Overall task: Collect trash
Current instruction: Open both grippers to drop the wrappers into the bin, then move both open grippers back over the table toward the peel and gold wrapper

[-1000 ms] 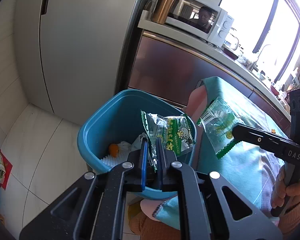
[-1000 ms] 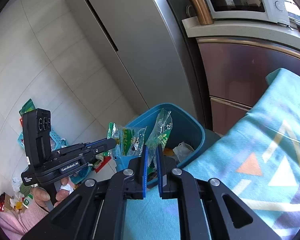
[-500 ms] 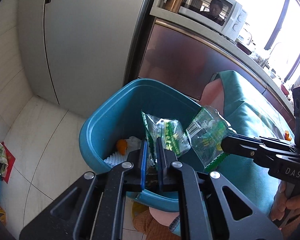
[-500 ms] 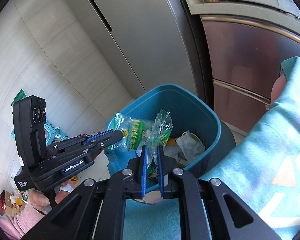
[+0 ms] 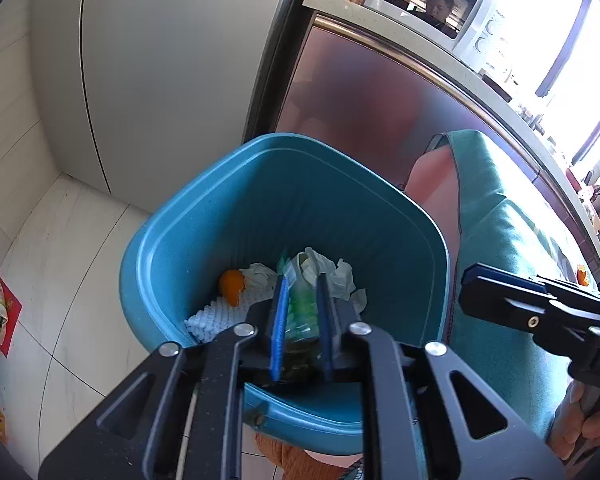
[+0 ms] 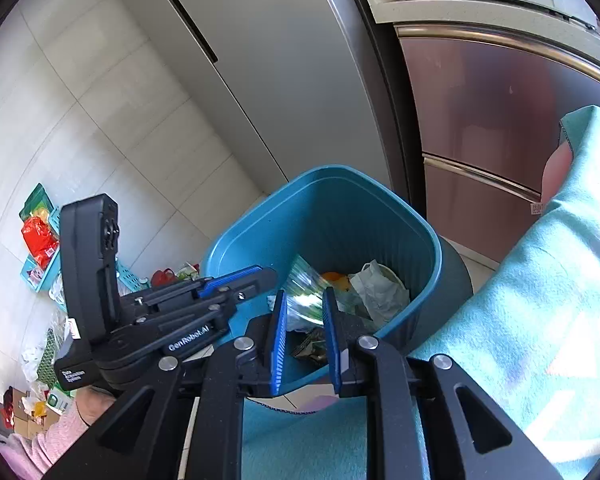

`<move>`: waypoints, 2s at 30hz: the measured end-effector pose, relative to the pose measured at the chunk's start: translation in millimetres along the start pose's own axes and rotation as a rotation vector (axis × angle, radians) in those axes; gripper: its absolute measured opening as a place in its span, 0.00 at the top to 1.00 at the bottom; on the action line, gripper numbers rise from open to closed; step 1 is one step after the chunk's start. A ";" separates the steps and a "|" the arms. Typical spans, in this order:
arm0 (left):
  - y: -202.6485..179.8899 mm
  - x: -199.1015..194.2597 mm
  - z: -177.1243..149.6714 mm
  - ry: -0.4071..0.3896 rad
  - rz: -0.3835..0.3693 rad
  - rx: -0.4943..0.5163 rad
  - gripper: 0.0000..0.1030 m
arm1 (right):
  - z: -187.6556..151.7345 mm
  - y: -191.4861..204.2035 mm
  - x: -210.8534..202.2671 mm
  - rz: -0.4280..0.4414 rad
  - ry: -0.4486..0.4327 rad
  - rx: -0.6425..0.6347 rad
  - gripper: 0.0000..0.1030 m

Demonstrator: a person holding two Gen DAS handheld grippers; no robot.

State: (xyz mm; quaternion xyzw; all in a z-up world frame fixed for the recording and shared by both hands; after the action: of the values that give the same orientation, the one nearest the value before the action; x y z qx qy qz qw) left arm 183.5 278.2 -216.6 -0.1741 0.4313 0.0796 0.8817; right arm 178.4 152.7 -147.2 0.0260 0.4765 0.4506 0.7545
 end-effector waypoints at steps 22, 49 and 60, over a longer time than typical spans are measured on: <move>-88.0 -65.5 -7.6 -0.129 -0.152 0.168 0.47 | -30.4 -21.2 -97.5 0.010 -0.170 0.025 0.71; -373.5 -60.4 -69.4 -0.025 -0.465 0.590 0.39 | -167.8 -222.7 -357.8 -0.494 -0.533 0.426 0.48; -456.2 -20.1 -80.2 0.046 -0.451 0.672 0.39 | -192.0 -289.6 -384.0 -0.534 -0.518 0.536 0.37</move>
State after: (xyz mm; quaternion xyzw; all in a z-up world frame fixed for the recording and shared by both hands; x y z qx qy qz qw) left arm 244.9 -174.5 -137.6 0.0320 0.4038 -0.2655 0.8749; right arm 171.9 -364.4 -120.3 0.2082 0.3619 0.0800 0.9051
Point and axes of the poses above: each gripper's, at about its wrist camera, not at the fingertips, and x roughly the way its jaws point, y to its left, z to its top, the point moved 9 cm from there along x, roughly the way its jaws point, and after that the axes turned 4 degrees about z, right-handed, at the moved point
